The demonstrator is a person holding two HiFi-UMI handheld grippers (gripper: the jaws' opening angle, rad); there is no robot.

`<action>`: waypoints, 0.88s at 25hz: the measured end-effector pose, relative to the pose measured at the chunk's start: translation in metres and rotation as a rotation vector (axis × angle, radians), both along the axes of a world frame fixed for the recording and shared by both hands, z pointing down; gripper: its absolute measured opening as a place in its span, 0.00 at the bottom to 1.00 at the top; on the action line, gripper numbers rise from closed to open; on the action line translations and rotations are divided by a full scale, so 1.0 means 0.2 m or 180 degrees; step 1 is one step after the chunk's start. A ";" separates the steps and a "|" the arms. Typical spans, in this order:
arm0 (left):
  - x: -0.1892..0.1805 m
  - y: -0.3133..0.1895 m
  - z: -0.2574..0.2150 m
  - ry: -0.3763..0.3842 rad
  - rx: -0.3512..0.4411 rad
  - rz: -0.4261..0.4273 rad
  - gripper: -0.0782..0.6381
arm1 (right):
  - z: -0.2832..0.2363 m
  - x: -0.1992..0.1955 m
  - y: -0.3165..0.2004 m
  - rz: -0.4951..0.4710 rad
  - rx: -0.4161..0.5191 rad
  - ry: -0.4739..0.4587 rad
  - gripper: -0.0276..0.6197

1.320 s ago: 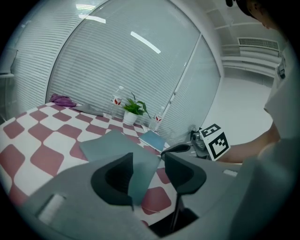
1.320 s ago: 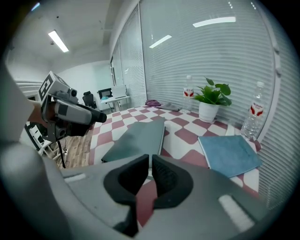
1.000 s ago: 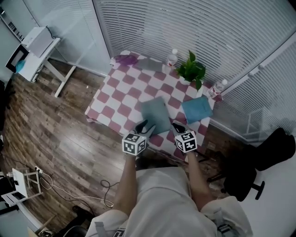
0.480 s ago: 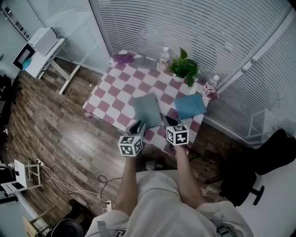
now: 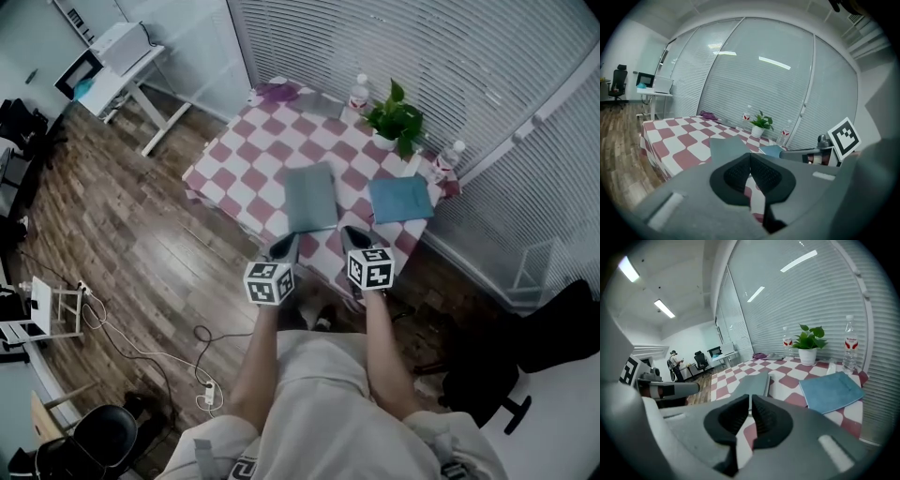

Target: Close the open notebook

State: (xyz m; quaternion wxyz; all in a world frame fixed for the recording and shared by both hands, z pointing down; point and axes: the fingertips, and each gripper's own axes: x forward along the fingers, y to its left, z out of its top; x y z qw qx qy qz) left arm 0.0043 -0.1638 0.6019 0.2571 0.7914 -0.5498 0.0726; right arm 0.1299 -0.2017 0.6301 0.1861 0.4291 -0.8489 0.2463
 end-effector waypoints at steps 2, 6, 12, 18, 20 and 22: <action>0.00 0.01 0.00 -0.0040 -0.0017 -0.0014 0.12 | 0.00 0.00 0.00 -0.0026 0.0015 -0.0010 0.07; 0.01 0.04 -0.02 -0.0134 -0.0046 -0.0008 0.12 | -0.02 -0.02 0.04 -0.0069 0.0070 -0.0028 0.07; -0.01 0.08 -0.02 -0.0233 -0.0067 -0.0013 0.12 | -0.03 -0.05 0.08 -0.0126 0.0120 -0.0006 0.06; -0.04 0.12 -0.01 -0.0261 -0.0061 -0.0057 0.12 | -0.04 -0.04 0.10 -0.0135 0.0202 0.0034 0.05; -0.04 0.13 -0.01 -0.0252 -0.0064 -0.0081 0.12 | -0.05 -0.05 0.11 -0.0166 0.0234 0.0057 0.05; -0.04 0.14 -0.01 -0.0247 -0.0074 -0.0094 0.12 | -0.06 -0.05 0.12 -0.0207 0.0236 0.0071 0.05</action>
